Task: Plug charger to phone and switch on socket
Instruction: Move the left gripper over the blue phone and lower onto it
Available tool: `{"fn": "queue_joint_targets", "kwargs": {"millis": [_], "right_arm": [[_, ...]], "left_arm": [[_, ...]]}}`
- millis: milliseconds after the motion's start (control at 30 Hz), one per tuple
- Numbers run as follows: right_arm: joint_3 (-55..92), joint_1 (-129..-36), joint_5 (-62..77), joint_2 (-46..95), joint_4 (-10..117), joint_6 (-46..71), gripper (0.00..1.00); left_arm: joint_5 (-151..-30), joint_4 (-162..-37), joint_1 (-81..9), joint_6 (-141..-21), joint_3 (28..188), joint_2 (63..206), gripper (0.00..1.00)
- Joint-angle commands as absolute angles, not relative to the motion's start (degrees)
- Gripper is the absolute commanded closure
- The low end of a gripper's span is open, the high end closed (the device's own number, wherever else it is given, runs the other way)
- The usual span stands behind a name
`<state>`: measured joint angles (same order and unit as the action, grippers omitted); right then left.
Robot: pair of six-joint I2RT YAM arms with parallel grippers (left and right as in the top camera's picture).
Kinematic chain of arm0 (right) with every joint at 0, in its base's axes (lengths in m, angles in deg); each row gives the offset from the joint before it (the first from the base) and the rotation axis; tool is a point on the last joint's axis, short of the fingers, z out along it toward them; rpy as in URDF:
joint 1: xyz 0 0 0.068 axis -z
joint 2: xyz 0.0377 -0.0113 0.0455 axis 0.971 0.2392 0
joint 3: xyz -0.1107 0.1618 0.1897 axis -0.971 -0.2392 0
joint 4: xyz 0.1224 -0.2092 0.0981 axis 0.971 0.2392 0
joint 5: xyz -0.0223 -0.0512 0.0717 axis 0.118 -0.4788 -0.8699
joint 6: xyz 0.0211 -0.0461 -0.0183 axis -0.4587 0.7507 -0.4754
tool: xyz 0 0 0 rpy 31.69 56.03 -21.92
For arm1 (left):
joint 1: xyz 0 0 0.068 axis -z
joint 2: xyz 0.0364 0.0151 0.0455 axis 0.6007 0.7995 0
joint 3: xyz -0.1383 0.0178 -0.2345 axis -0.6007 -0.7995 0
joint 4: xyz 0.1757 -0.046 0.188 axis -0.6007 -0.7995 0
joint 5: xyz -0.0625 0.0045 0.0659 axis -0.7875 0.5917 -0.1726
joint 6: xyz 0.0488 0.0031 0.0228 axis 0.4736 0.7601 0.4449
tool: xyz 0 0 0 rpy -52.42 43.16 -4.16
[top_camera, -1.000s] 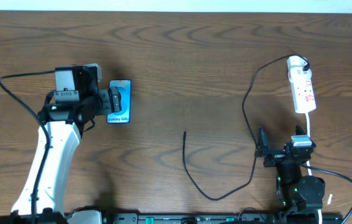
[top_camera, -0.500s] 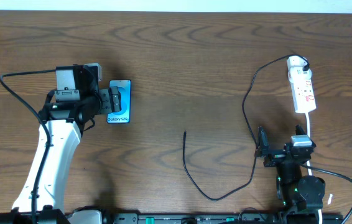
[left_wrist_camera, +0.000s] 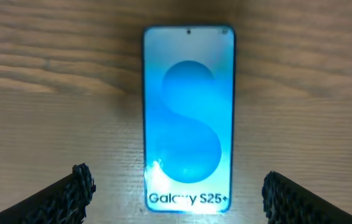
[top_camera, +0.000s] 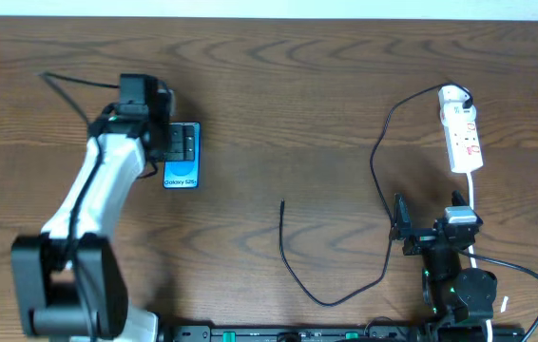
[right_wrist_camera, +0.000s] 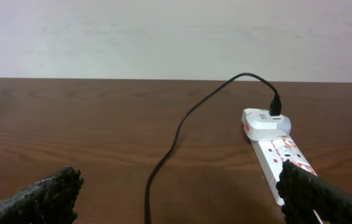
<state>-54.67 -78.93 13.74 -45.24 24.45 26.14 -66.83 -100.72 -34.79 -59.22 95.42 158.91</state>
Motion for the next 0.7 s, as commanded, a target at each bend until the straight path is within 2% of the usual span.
{"fn": "queue_joint_targets", "kwargs": {"millis": [0,433,667], "right_arm": [[-54.7,-79.3,14.0,-45.5,24.7,25.9,0.01],[-54.7,-79.3,14.0,-45.5,24.7,25.9,0.01],[-54.7,-79.3,14.0,-45.5,24.7,25.9,0.01]], "left_arm": [[-63.7,-101.3,-34.3,-57.9,97.6,165.0,0.11],[-64.3,-99.5,-34.4,-57.7,98.0,171.8,0.11],[-70.2,-99.5,-34.3,-57.5,98.0,171.8,0.11]]}}
